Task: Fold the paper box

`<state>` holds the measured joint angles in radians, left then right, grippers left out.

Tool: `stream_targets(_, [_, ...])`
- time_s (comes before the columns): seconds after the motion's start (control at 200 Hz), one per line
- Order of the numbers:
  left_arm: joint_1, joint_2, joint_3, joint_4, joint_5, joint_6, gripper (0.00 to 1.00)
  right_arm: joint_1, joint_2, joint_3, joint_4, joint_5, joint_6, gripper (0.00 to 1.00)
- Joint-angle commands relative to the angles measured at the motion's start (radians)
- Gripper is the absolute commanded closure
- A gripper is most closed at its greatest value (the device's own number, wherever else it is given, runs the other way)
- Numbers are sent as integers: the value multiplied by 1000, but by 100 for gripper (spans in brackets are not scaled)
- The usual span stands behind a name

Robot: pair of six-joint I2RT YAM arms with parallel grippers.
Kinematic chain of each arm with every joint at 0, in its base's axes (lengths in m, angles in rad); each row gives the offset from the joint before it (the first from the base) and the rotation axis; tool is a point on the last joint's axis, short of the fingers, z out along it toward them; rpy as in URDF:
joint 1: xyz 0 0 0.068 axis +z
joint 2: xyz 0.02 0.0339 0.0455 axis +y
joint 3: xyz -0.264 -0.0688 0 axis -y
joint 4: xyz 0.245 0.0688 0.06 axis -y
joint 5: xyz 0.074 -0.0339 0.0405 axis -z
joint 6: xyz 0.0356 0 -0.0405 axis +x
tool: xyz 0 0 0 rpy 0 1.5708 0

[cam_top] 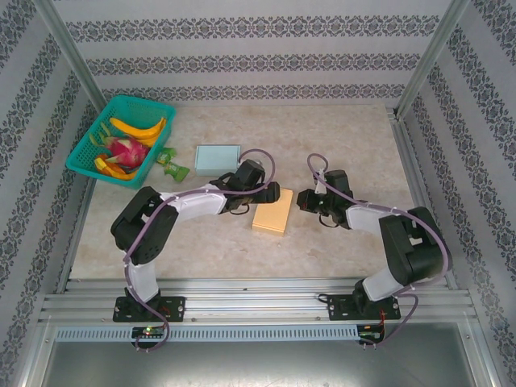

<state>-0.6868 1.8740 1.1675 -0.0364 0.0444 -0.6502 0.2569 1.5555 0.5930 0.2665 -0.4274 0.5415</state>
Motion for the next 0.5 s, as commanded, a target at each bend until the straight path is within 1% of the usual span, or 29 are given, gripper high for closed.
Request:
stream_targets(0.0, [3, 31, 42, 32, 56, 22, 7, -10, 51, 28, 61, -58, -19, 100])
stream_targets(0.095, [3, 45, 46, 49, 81, 9, 7, -12, 93, 36, 87, -69, -12, 100])
stream_targets(0.29, [-1, 79, 65, 82, 168, -20, 8, -10, 163, 36, 183, -137, 29, 100])
stream_targets(0.495, [-13, 117, 103, 103, 251, -38, 8, 5, 171, 33, 200, -122, 43, 100])
